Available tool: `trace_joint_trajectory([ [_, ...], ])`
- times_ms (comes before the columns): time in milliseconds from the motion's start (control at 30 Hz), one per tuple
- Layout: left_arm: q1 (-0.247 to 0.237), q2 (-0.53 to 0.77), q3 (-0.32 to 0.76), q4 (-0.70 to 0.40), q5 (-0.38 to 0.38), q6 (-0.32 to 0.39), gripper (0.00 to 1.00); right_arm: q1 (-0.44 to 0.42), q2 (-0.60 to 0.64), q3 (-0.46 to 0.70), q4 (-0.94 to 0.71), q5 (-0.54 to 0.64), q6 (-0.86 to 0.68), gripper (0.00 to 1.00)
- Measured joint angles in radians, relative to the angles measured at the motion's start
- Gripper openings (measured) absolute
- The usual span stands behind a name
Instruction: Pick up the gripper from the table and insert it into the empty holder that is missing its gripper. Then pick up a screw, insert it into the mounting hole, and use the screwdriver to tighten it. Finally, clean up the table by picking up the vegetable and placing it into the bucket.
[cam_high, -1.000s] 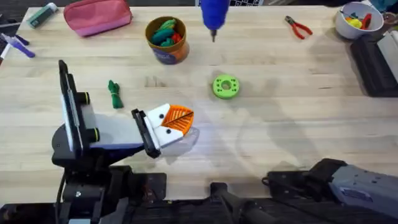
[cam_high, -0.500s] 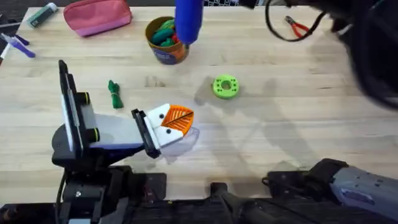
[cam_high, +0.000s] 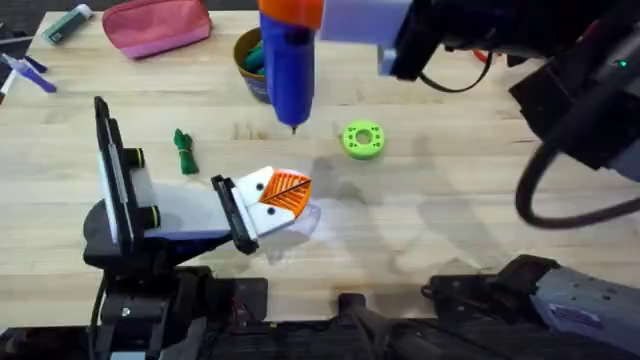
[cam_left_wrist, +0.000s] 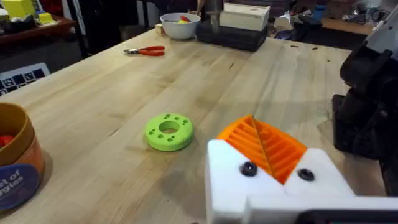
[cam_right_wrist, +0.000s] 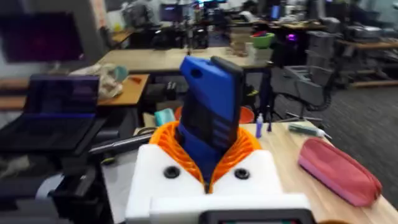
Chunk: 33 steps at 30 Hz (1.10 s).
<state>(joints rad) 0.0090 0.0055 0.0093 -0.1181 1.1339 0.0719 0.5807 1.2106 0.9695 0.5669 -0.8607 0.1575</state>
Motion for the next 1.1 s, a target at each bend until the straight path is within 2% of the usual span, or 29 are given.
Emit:
trace_joint_trajectory([
  [367,0.000,0.000,0.000,0.000,0.000,0.000,0.008,0.084,0.009,0.000,0.020,-0.080,-0.148,0.025],
  [1100,0.000,0.000,0.000,0.001,-0.002,0.000,0.008,0.088,0.071,0.000,0.010,-0.087,-0.110,0.025],
])
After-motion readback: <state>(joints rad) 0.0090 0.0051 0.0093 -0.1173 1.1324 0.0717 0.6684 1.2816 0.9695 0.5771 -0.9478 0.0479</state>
